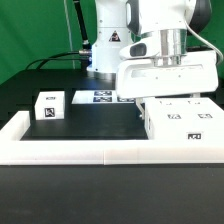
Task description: Assemble cabinet
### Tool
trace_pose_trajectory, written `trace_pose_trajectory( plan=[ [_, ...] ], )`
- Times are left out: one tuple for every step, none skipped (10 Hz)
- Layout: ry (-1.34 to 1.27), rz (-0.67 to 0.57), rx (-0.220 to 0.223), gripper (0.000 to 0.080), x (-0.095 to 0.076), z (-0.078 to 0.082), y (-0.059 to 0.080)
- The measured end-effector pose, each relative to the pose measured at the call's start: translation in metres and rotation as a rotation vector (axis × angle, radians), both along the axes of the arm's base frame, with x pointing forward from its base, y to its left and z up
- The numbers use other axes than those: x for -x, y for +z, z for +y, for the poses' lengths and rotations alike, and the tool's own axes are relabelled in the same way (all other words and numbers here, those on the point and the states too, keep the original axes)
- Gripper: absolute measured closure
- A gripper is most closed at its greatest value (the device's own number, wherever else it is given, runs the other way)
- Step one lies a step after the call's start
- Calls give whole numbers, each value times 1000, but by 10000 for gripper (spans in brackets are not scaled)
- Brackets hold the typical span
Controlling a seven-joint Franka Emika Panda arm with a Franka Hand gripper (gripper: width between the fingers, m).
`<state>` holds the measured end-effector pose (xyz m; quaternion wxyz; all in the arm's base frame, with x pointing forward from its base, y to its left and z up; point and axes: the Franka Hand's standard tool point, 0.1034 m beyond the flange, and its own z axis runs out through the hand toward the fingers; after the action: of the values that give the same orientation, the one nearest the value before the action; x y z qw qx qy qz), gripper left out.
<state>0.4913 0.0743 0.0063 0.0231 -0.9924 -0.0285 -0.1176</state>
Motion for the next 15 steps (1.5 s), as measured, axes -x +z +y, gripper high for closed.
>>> trace_pose_trajectory(
  plan=[
    [-3, -4, -1, 2, -3, 0, 0],
    [-6, -6, -2, 2, -4, 2, 0],
    [-2, -8, -3, 2, -5, 5, 1],
    [3, -10, -3, 2, -6, 7, 1],
    [8, -12, -3, 2, -8, 8, 1],
    [12, -15, -5, 2, -10, 10, 0],
    [18, -18, -5, 2, -10, 14, 0],
    [26, -18, -4, 125, -9, 17, -1],
    [30, -24, -4, 260, -9, 19, -1],
    [32, -29, -4, 260, -8, 19, -2],
    [33, -29, -4, 444, -7, 20, -2],
    [29, -26, 0, 577, -6, 17, -3],
    [32, -25, 2, 577, -6, 15, -4],
    [33, -24, 2, 739, -6, 16, -4],
    [35, -24, 2, 780, -6, 16, -4]
  ],
)
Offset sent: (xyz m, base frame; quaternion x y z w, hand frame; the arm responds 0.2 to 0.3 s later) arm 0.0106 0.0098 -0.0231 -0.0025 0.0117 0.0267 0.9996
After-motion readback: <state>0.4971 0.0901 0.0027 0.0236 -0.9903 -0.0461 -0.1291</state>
